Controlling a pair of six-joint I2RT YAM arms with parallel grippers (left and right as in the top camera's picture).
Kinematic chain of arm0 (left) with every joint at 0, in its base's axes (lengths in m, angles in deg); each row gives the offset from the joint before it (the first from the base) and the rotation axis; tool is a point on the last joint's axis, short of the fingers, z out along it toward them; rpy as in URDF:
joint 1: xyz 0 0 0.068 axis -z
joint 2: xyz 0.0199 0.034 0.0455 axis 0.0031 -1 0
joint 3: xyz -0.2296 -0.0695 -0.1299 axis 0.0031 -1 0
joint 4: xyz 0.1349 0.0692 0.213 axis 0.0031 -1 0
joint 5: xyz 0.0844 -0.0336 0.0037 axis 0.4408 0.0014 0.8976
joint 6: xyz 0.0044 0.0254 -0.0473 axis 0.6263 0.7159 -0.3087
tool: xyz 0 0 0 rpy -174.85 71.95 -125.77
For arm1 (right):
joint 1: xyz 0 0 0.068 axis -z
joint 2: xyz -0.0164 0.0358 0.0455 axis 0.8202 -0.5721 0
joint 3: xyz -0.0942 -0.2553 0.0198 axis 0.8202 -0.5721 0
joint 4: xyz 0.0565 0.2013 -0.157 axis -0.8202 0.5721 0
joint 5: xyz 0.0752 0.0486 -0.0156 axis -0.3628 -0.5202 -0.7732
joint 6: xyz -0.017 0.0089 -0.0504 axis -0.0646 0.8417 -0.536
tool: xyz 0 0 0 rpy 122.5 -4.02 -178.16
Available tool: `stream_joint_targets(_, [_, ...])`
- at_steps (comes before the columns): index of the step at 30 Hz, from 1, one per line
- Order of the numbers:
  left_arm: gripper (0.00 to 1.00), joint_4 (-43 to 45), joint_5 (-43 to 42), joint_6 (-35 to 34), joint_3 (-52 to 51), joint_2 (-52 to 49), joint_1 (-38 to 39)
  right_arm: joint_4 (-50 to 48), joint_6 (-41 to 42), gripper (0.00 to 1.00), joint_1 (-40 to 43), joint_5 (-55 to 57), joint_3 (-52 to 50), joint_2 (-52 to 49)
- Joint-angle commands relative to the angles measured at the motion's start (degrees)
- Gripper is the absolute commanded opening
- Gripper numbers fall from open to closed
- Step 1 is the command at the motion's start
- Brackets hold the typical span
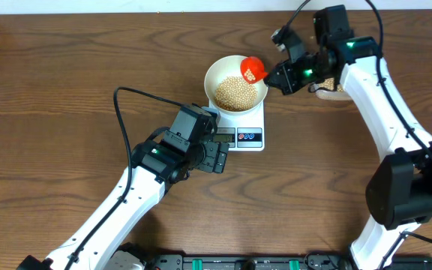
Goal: Scoop item into bowl and weigh 50g on scale
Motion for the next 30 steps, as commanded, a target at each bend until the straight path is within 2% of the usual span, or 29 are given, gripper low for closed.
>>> stream_joint_targets(1, [0.88,0.04,0.96,0.13,-0.09,-0.33,0.09,0.15,-2.16,0.01,-1.97,3.69,0.72,0.7])
stream_joint_targets(13, [0.88,0.04,0.96,0.13,-0.09,-0.33,0.09,0.33,-4.22,0.01,-7.91,16.35,0.72,0.7])
stream_joint_targets(30, [0.88,0.04,0.96,0.13,-0.09,-0.33,0.09,0.07,-6.67,0.01,-9.49,19.5,0.72,0.7])
